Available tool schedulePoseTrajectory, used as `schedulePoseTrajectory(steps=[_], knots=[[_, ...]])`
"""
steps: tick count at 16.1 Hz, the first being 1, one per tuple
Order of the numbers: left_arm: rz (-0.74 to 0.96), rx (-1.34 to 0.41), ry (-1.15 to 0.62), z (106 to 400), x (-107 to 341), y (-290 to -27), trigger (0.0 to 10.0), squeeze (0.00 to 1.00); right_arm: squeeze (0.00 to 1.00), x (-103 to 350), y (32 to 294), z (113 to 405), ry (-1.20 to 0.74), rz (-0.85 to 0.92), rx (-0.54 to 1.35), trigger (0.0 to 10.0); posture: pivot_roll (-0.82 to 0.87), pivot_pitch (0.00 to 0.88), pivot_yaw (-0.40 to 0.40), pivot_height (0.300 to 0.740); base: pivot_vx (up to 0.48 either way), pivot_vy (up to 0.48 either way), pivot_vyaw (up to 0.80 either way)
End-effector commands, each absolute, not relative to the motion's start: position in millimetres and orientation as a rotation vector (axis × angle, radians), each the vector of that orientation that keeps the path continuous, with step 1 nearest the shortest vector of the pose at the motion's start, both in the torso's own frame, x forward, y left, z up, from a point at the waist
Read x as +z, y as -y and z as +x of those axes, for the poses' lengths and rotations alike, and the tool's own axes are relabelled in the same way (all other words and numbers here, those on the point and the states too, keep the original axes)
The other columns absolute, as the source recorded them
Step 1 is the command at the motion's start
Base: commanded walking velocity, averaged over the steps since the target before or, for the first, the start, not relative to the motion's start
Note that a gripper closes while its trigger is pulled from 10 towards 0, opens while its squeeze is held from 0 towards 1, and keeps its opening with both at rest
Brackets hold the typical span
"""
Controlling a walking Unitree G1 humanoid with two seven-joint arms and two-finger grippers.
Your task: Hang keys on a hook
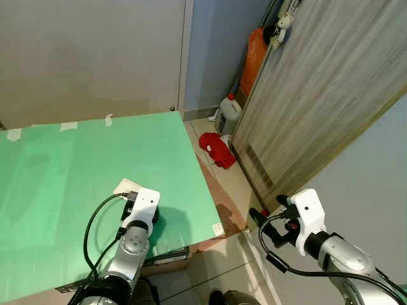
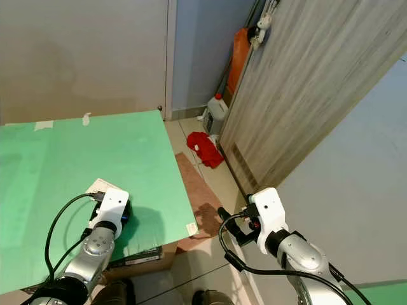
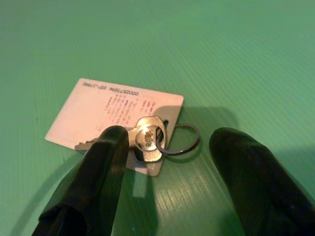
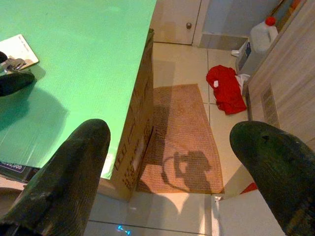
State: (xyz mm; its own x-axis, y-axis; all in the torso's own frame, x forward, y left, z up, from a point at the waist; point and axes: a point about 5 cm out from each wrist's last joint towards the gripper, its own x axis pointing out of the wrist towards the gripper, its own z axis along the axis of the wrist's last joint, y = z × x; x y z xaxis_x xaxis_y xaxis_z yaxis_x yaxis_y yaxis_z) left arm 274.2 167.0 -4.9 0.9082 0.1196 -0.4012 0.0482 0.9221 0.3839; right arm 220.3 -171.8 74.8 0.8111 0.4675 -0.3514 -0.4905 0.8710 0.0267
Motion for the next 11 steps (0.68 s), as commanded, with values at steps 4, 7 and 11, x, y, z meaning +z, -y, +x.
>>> schedulePoseTrajectory(steps=[4, 7, 11], knots=[[0.361, 0.017, -0.508, 272.4, -13.6, -162.1, 10.0, 0.0, 0.0, 76.4, 175.2, 216.7, -0.373, -0.079, 0.513, 10.0, -0.13, 0.145, -0.146, 0.74, 0.0, 0.0, 0.0], [0.343, 0.006, -0.528, 271.3, -16.7, -161.1, 10.0, 0.0, 0.0, 76.6, 174.9, 216.9, -0.373, -0.08, 0.514, 10.0, -0.13, 0.148, -0.146, 0.74, 0.0, 0.0, 0.0], [0.303, -0.051, -0.536, 270.7, -18.5, -155.9, 0.0, 0.0, 0.0, 77.0, 174.8, 217.7, -0.374, -0.08, 0.514, 10.0, -0.13, 0.146, -0.147, 0.74, 0.0, 0.0, 0.0]])
